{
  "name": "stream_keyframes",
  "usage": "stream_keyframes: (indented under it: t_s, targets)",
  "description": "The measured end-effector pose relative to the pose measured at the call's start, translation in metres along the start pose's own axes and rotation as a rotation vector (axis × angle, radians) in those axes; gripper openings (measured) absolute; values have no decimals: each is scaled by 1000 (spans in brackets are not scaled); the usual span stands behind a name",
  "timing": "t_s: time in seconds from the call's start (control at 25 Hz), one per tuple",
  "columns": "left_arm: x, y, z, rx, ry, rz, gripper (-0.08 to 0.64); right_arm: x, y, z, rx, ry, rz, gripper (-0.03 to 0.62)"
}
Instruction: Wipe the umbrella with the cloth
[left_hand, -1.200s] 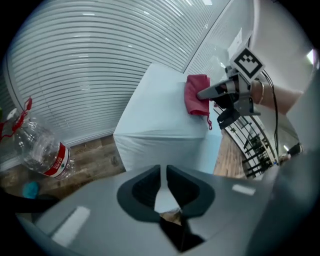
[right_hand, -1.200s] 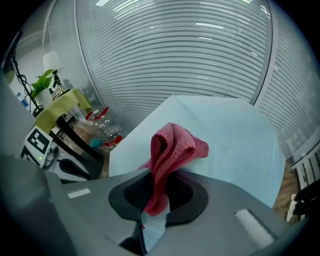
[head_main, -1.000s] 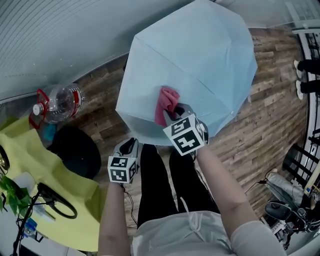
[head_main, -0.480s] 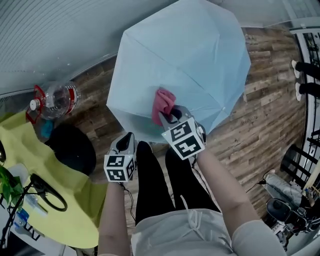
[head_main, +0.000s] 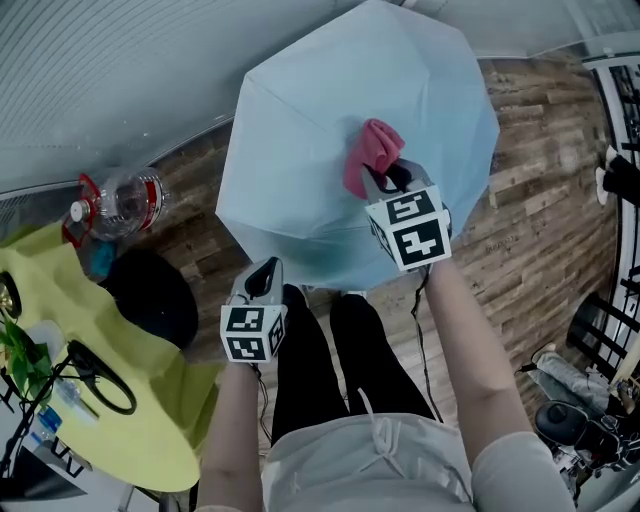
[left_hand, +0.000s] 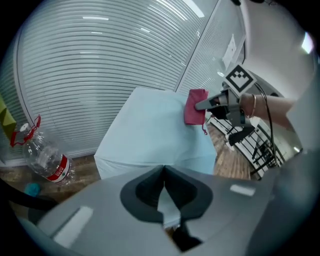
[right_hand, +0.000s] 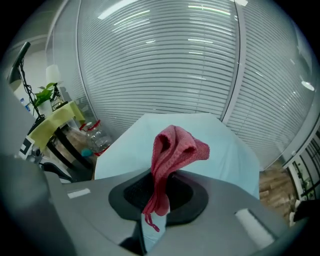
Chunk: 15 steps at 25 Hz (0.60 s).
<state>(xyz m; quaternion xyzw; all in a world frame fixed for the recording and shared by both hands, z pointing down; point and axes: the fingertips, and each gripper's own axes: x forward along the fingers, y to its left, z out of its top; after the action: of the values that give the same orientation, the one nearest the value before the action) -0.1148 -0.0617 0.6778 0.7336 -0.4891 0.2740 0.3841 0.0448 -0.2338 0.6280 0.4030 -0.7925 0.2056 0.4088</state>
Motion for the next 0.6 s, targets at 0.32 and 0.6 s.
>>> stream_keyframes:
  t_s: [0.32, 0.6]
  targets:
    - [10, -9, -27, 6, 44, -3, 6, 32, 26, -57, -4, 107, 63, 55]
    - [17, -6, -54, 11, 89, -10, 6, 52, 61, -101, 40, 173, 130, 54]
